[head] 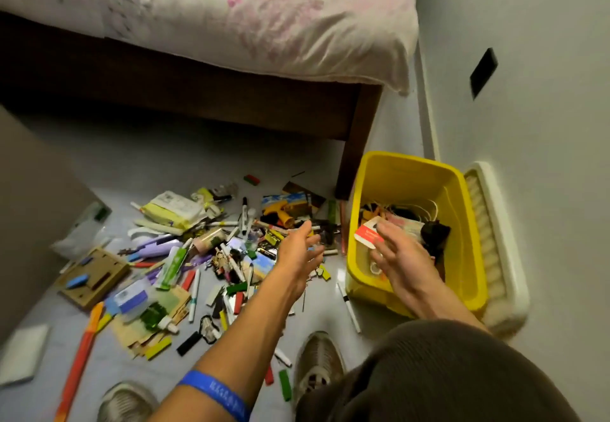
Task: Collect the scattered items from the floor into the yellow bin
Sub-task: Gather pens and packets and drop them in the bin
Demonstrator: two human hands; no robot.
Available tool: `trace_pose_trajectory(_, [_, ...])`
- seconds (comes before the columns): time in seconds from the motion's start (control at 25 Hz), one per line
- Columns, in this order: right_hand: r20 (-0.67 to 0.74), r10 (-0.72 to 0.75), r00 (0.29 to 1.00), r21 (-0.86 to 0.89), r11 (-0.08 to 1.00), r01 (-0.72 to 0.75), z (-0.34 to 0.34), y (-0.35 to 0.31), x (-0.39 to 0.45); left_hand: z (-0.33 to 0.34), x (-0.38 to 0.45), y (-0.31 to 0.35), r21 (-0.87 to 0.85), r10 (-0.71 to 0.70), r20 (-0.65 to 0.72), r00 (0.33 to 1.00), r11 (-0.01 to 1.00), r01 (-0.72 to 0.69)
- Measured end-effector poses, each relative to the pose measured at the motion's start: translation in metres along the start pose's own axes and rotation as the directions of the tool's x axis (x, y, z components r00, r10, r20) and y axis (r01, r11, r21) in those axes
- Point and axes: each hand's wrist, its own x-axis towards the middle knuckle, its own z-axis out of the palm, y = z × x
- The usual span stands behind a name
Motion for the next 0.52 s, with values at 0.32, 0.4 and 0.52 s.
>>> trace_pose_trajectory(0.32, [0.364, 0.311, 0.878, -0.691, 0.722, 0.031, 0.083, 0.113, 0.011, -0.170, 0.012, -0.048, 0.349, 0.043, -0.314, 0.949, 0.934, 0.073])
trace_pose_trajectory(0.4, [0.446, 0.377, 0.812, -0.857, 0.442, 0.266, 0.082, 0.161, 0.017, -0.209, 0.005, -0.086, 0.579, 0.051, -0.351, 0.935, 0.796, 0.174])
trace_pose_trajectory(0.52, [0.576, 0.527, 0.625, -0.726, -0.021, 0.687, 0.068, 0.211, 0.025, -0.249, -0.011, -0.138, 0.823, 0.021, -0.409, 0.912, 0.440, 0.359])
